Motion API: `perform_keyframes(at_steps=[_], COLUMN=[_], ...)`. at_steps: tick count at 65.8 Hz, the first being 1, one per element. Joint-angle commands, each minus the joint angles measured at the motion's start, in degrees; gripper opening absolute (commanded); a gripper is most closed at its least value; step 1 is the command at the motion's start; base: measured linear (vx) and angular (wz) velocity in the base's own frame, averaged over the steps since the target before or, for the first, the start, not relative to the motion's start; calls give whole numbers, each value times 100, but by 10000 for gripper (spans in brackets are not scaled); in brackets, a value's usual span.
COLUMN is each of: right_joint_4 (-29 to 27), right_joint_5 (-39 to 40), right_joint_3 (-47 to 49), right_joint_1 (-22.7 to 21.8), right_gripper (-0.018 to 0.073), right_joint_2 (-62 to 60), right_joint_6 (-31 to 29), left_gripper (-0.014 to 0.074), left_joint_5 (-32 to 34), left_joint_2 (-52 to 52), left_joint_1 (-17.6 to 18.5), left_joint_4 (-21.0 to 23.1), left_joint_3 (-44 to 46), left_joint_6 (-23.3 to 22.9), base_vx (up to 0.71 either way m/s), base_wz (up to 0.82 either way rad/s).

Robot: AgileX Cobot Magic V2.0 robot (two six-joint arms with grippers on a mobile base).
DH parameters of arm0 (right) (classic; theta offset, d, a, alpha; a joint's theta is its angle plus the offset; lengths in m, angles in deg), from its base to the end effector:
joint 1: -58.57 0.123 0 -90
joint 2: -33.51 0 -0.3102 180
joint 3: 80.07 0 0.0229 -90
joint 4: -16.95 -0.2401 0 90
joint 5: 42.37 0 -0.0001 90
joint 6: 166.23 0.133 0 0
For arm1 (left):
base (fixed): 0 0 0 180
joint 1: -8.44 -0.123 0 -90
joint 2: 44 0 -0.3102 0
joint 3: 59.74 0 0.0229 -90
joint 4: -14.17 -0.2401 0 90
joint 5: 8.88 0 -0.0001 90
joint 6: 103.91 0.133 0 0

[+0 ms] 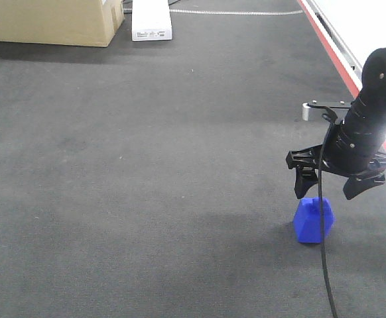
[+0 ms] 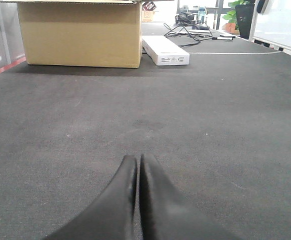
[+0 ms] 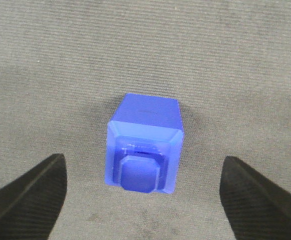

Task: Pour parts from conveyor to right shelf
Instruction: 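Move the right gripper down over the blue part on the conveyor, then close the right gripper on the blue part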

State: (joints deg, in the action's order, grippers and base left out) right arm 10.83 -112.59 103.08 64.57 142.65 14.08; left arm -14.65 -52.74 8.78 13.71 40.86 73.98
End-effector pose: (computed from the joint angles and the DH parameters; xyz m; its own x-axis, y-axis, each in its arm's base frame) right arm 0.3444 0.0496 0.2399 -0.9960 -0.0630 -0.0637 -0.0693 0.9923 0.1028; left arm 0.0653 -0.0003 0.1916 -0.0683 -0.0284 -0.9973 0.0032 0.9996 -0.0287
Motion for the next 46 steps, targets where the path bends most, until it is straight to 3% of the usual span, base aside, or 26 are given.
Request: perform_keyframes(at_steps=[1,46], right_joint_4=[14,-98], right_joint_5=[-213,33], right_joint_3=[167,167], right_joint_1=[7,7], right_gripper=[594,594], right_joint_2=[-169,490], right_joint_6=[-68,-150], left_gripper=[-6,-6], left_joint_5=[449,449], left_joint_2=[-101,-101], left_joint_1=[-19,-19], left_joint_4=[45,45], left_joint_3=[112,112], left_joint_6=[-49,-49], base_vx=[0,0], base_wz=[0,0])
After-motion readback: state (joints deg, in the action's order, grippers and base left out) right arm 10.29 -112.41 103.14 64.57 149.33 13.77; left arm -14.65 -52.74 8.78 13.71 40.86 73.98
